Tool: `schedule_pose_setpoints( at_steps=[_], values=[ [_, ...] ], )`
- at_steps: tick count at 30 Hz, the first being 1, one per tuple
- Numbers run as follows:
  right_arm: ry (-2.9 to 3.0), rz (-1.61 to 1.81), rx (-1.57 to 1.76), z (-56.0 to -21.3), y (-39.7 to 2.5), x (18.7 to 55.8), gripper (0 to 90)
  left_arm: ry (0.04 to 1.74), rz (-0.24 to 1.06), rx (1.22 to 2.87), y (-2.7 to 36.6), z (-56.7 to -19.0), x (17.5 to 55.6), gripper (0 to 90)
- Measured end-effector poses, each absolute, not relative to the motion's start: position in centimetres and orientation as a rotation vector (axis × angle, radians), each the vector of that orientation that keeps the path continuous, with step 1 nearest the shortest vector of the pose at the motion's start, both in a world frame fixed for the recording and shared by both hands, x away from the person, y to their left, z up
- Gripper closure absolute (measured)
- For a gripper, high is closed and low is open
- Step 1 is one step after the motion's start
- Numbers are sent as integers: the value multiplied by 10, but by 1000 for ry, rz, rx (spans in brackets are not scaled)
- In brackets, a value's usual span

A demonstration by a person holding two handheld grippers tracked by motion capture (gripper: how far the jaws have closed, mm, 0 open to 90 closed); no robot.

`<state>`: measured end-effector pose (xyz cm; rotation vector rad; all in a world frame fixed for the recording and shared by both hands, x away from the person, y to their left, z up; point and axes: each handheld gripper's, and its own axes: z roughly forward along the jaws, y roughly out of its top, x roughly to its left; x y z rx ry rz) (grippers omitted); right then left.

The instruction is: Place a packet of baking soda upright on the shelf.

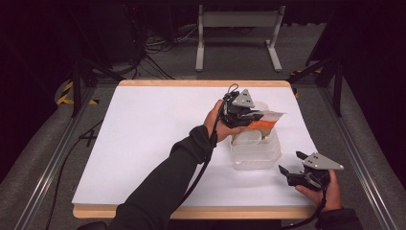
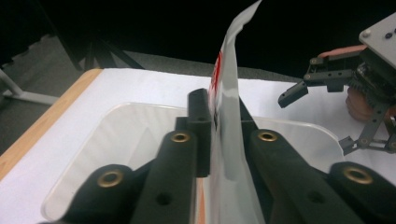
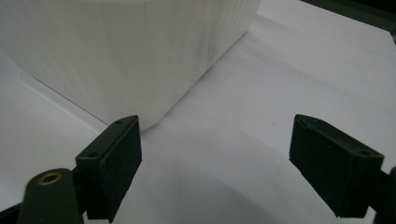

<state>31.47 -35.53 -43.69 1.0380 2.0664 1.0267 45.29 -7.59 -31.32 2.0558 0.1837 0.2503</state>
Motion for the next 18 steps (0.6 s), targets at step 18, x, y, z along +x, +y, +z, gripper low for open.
schedule_pose_setpoints(
  at_steps=[18],
  values=[
    [2069,1024,1036,-437,-354,315,169,145,325,2053,-61,-296,440,704]
  ],
)
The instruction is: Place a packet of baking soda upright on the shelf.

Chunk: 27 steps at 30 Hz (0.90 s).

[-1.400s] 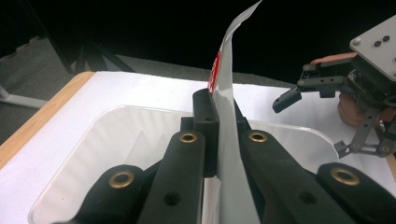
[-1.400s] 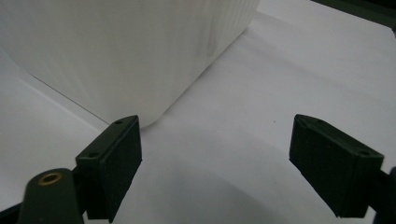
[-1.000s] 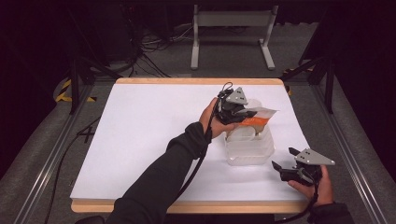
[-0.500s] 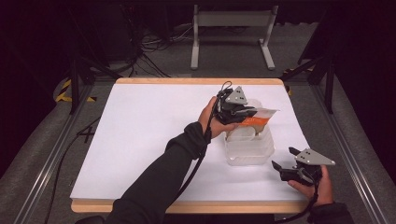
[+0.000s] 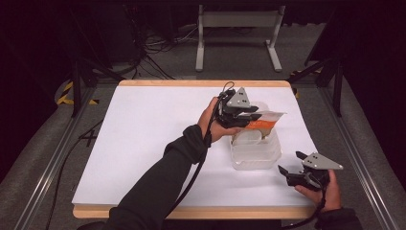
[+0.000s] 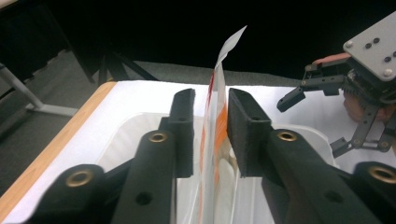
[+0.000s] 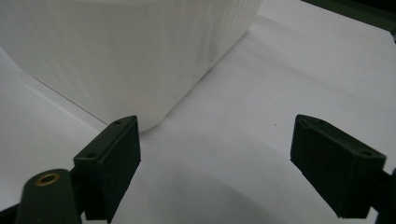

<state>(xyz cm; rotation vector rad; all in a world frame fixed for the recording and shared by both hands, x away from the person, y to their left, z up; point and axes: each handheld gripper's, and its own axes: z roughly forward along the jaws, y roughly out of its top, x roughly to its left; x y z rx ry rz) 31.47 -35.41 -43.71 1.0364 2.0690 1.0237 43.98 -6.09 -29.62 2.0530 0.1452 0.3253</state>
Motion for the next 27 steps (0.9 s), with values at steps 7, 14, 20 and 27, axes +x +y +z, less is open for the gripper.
schedule_pose_setpoints(
  at_steps=[7,14,20,27],
  values=[
    [2072,1024,1034,-437,-354,314,169,156,352,2077,-48,-294,436,587],
    [2072,1022,1033,-437,-354,314,169,173,412,2138,-30,-293,429,418],
    [2069,1018,1020,-435,-353,313,169,158,465,2215,-10,-294,420,305],
    [2097,1013,999,-434,-351,311,162,139,474,2332,11,-306,411,255]
  ],
)
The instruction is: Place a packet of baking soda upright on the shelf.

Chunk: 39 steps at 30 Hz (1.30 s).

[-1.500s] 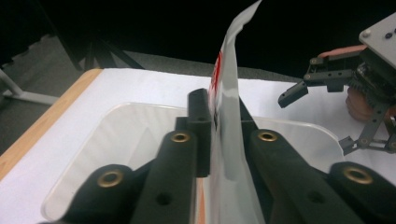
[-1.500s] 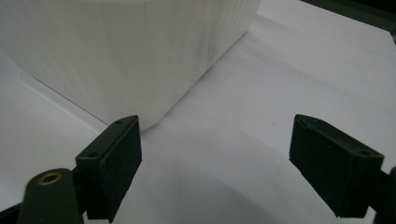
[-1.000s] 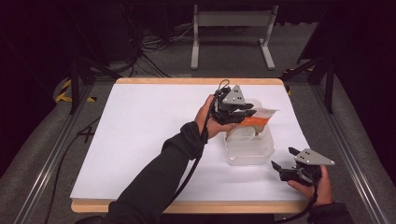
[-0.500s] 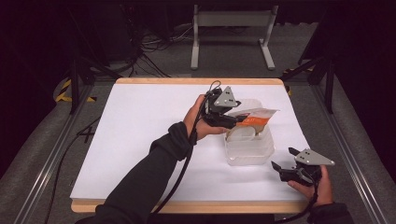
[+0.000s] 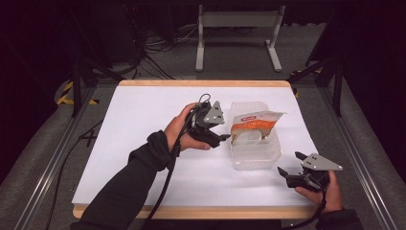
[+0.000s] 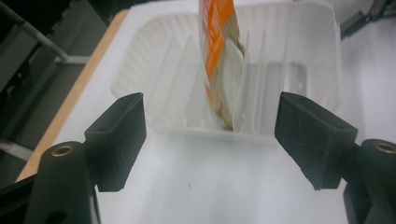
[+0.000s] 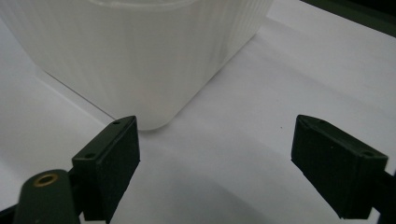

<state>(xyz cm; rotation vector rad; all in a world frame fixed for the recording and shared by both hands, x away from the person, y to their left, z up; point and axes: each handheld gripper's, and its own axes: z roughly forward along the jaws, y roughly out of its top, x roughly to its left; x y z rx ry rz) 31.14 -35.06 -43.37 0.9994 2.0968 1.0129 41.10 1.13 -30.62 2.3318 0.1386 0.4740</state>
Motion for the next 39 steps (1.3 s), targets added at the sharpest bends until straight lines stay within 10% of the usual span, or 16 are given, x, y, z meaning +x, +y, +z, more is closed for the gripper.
schedule_pose_setpoints(
  at_steps=[39],
  values=[
    [2130,999,980,-435,-347,311,156,288,496,2509,93,-379,394,163]
  ],
)
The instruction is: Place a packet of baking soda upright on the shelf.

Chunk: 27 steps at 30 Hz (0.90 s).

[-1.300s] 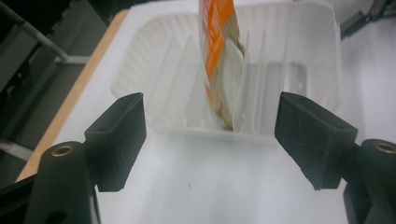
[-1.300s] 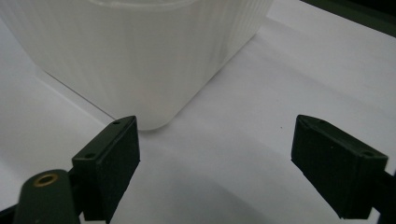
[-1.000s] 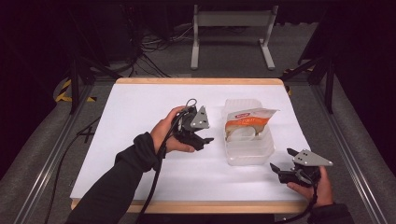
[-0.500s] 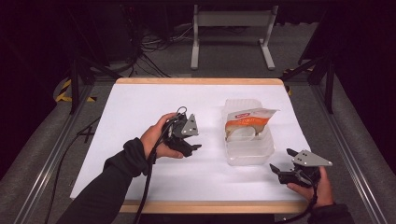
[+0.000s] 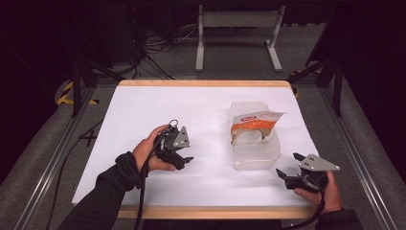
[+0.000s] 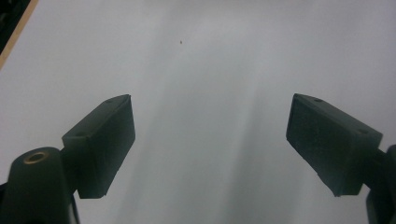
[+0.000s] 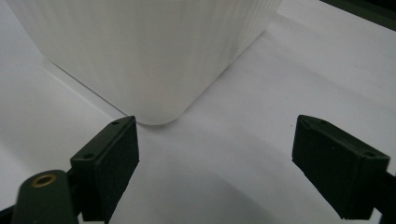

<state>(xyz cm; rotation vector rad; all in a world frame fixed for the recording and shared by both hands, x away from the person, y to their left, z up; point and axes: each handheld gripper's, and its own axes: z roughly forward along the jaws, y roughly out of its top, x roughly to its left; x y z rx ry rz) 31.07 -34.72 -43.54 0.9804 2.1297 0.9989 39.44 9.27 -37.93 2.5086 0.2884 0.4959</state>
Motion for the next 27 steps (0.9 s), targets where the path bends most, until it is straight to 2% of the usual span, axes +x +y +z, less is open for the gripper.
schedule_pose_setpoints(
  at_steps=[27],
  values=[
    [2136,994,976,-436,-346,311,153,454,505,2559,164,-405,388,136]
  ],
)
